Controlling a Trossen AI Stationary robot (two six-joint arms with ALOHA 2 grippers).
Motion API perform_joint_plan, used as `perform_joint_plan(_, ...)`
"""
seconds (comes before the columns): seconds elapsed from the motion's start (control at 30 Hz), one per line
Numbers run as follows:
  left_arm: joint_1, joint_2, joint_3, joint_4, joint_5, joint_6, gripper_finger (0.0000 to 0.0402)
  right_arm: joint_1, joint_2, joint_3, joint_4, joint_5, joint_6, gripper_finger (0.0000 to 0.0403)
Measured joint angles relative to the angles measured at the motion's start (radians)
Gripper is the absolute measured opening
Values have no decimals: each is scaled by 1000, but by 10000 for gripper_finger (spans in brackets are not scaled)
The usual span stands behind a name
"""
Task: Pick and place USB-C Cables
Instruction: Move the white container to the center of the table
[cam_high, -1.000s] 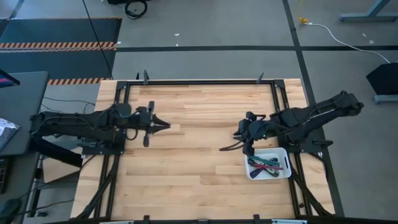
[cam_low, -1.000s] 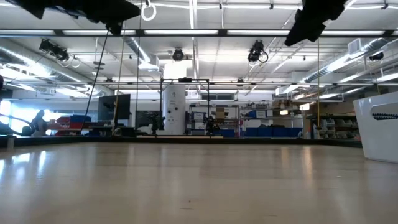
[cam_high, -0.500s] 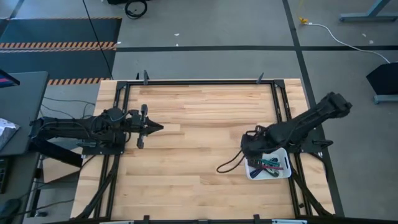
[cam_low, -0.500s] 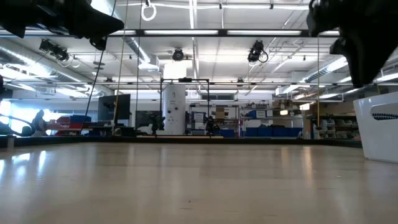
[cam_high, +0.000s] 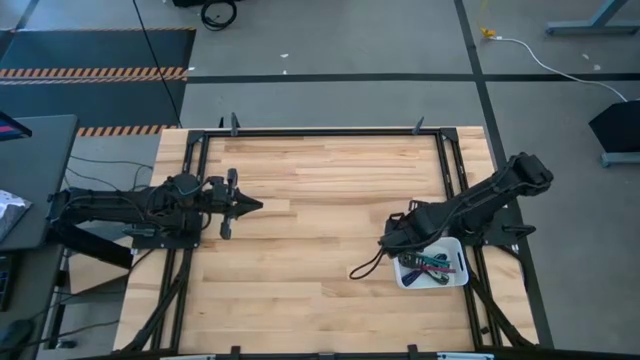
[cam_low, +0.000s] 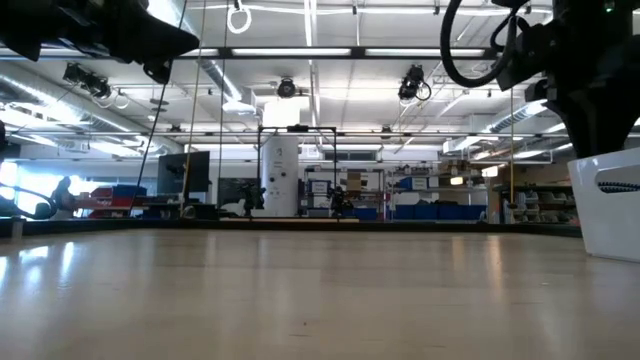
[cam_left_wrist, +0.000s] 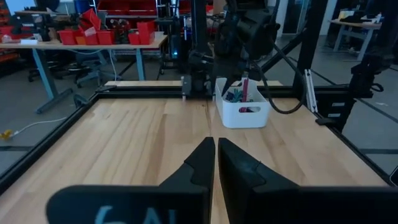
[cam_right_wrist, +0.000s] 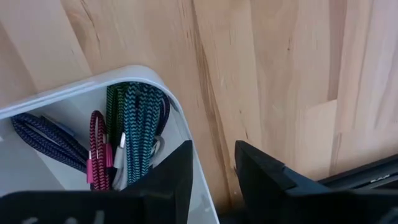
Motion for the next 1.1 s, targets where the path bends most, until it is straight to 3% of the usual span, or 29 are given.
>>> perform_joint_plan(0.3, 0, 0, 0, -14, 1, -12, 27, 7, 17, -22, 4, -70, 1, 116)
perform_joint_plan(0.47, 0, 0, 0, -14, 1, -18, 27, 14, 7, -29, 3, -47, 15, 114)
perform_joint_plan(0.7, 0, 0, 0, -19, 1, -22, 27, -9, 11, -141, 85, -76, 1, 107)
perform_joint_plan(0.83, 0, 0, 0, -19, 1, -22, 27, -20, 11, -155, 106, -77, -18, 81)
perform_joint_plan(1.0, 0, 0, 0, -18, 1, -22, 27, -43, 11, -154, 154, -89, -69, 13)
perform_joint_plan(1.1, 0, 0, 0, -18, 0, -22, 27, -70, 8, -153, 208, -88, -69, 12)
